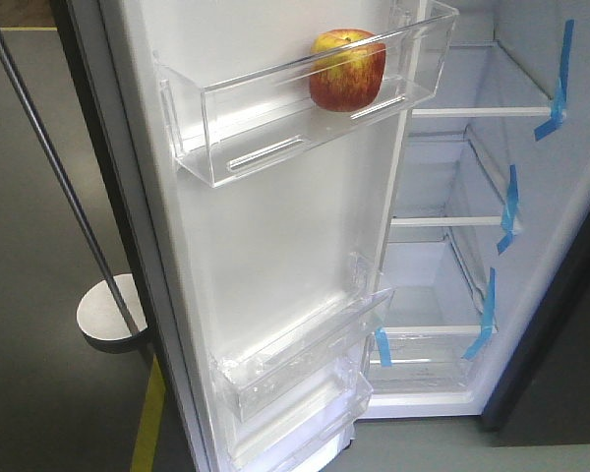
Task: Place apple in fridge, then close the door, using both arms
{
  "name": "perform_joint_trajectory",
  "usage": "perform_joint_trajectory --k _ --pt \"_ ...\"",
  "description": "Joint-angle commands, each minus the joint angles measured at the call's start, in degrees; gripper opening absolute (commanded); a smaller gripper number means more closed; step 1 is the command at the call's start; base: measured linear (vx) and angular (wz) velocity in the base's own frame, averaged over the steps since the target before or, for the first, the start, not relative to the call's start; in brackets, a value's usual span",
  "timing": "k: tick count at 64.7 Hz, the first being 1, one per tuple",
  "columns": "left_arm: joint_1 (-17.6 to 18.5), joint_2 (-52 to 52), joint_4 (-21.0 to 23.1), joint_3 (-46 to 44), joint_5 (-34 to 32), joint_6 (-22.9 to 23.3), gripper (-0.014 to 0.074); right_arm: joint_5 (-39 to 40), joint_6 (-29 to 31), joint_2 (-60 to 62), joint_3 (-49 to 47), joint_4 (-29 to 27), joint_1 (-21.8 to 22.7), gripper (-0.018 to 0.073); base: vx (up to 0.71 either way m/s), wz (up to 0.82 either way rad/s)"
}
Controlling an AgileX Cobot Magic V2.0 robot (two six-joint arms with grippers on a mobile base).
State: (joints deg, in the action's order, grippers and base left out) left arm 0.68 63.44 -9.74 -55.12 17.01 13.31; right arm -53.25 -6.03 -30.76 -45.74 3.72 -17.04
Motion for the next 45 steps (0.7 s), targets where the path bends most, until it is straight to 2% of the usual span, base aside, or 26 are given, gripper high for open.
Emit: perform_joint_trajectory --k 1,7,13,20,32,38,45 --pt "0.09 -0.27 0.28 -2.21 -8.60 3.85 0.0676 3.42 0.20 -0.14 -1.33 0.60 0.34 0.0507 0.00 0.00" --pt "0.09 2.25 0.28 -4.92 -10.06 6.75 0.0638 3.42 0.20 -0.14 -1.33 0.60 0.34 0.0507 0.00 0.00" --pt "0.09 7.29 0.34 -9.60 -8.22 9.71 0.0594 3.42 0.20 -0.14 -1.33 0.60 0.34 0.0507 0.00 0.00" --pt "0.09 12.90 0.34 -14.56 -5.45 11.14 0.0569 3.42 0.20 -0.14 -1.33 0.60 0.34 0.0507 0.00 0.00" --pt "0.91 21.25 0.97 -21.53 -2.51 11.15 0.0568 3.42 0.20 -0.14 -1.33 0.60 0.34 0.0507 0.00 0.00" --pt "2.80 23.97 0.90 -24.46 -1.19 10.92 0.0568 3.42 0.20 -0.14 -1.33 0.60 0.34 0.0507 0.00 0.00" --pt "6.02 26.03 0.90 -27.18 -1.10 8.19 0.0568 3.42 0.20 -0.14 -1.33 0.60 0.34 0.0507 0.00 0.00"
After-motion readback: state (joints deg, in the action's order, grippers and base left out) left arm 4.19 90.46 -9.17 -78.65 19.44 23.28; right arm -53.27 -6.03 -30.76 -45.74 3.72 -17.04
